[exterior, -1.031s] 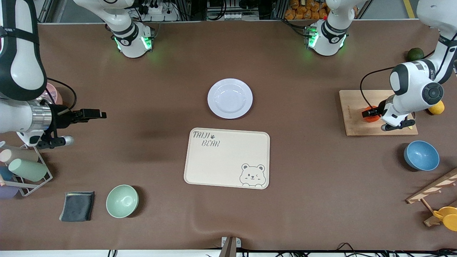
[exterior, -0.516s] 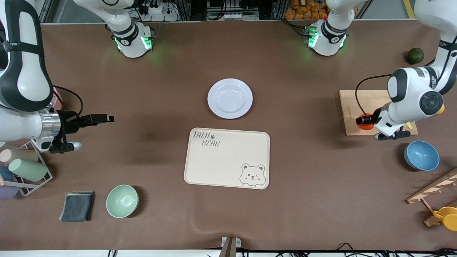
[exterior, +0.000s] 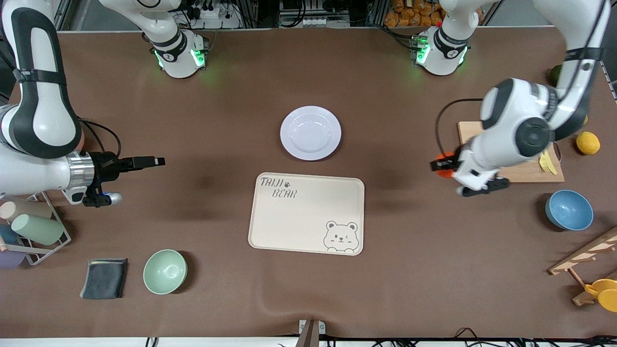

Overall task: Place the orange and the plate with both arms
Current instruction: 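Carry the orange with the left gripper onto the white plate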

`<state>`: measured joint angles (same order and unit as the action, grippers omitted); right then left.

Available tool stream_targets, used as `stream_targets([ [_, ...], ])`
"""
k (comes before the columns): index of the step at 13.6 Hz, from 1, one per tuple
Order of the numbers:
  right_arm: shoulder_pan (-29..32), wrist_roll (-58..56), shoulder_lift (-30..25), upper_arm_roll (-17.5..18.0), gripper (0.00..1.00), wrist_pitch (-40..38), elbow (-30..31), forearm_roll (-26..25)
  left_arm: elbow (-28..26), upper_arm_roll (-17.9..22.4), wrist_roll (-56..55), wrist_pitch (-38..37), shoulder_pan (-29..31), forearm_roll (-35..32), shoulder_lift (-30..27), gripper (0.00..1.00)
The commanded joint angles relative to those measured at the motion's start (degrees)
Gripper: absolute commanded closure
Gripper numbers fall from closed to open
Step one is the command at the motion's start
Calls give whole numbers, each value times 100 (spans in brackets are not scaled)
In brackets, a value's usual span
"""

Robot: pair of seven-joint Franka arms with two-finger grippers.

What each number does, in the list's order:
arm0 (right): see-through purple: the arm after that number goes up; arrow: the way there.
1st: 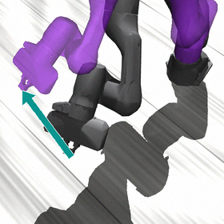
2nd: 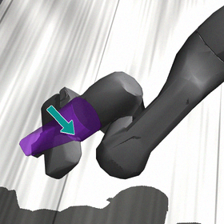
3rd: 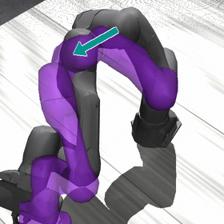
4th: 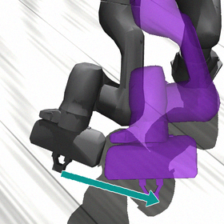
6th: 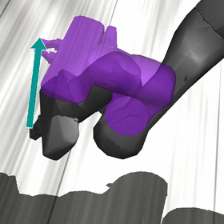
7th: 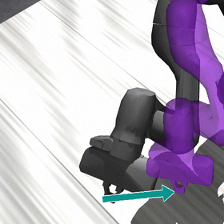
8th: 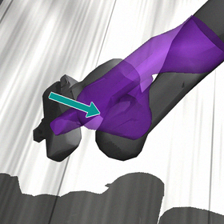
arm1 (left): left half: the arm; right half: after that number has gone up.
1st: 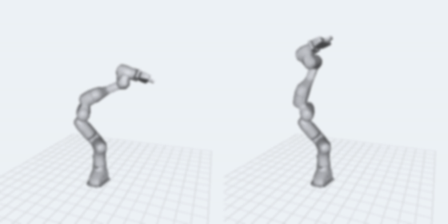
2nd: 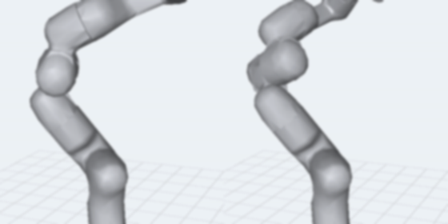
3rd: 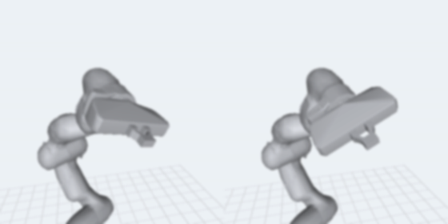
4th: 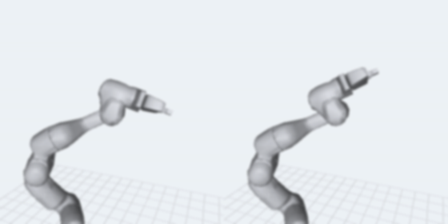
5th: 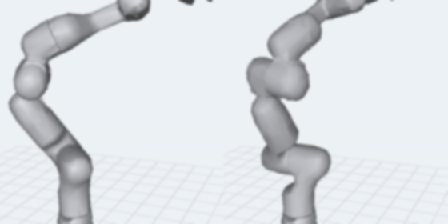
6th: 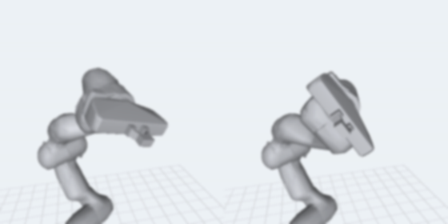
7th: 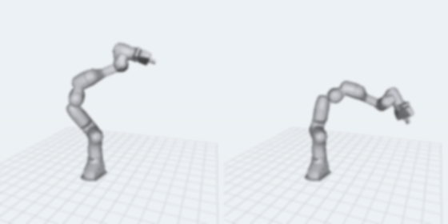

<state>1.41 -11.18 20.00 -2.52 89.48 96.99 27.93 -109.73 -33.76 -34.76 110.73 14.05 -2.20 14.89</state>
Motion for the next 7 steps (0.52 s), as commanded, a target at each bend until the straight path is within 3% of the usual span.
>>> stream_targets([
  [1, 61, 11, 74, 41, 0, 60, 48, 160, 363, 36, -1107, -87, -988, 193, 329, 74],
  [4, 44, 2, 171, 41, 0, 87, 39, 283, 969, 36, -2523, -17, -1964, 132, 997, 74],
  [7, 18, -7, 276, 41, 0, 201, 48, 353, 998, 63, -3429, 569, -2598, 88, 1367, 73],
])
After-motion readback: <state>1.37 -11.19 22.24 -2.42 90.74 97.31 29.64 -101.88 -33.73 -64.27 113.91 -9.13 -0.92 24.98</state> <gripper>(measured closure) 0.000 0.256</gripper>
